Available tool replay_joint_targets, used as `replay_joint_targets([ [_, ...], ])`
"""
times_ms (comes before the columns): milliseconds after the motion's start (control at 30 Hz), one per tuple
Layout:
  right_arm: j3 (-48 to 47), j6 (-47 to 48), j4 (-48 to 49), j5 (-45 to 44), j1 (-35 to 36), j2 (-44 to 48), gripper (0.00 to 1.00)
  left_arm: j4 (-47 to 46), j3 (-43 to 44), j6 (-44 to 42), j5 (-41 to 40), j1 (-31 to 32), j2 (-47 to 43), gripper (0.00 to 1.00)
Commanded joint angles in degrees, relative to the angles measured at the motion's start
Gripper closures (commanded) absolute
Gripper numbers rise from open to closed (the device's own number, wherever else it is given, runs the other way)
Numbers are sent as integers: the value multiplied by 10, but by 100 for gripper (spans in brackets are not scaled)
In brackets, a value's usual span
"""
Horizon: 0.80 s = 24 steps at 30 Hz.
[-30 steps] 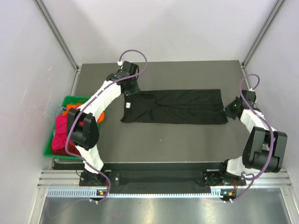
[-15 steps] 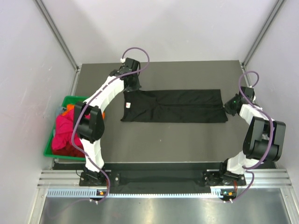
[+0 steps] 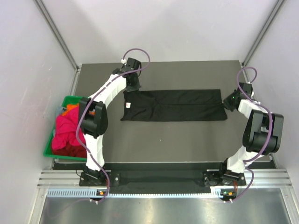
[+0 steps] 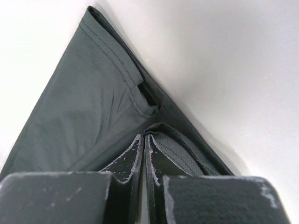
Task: Fold and stack the t-shirts
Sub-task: Fold the tshirt
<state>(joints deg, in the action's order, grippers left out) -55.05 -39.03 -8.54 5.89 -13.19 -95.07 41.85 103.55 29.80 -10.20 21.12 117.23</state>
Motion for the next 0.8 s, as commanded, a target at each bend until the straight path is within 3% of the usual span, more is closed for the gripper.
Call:
replay_joint_targets([
  [0,-26,4,26,2,10,-13,100,-1,32,-11,-15,-5,10,100],
  [633,-53,15,13,-19,12,-48,100,2,60,-16,-13,-12,56,100],
  [700,-59,15,6,-17,11,-50,94,-3,66,-17,-8,-13,58,100],
  [767,-68,18,-9,-12,11,-41,87,10,81,-19,-16,-14,68,93],
])
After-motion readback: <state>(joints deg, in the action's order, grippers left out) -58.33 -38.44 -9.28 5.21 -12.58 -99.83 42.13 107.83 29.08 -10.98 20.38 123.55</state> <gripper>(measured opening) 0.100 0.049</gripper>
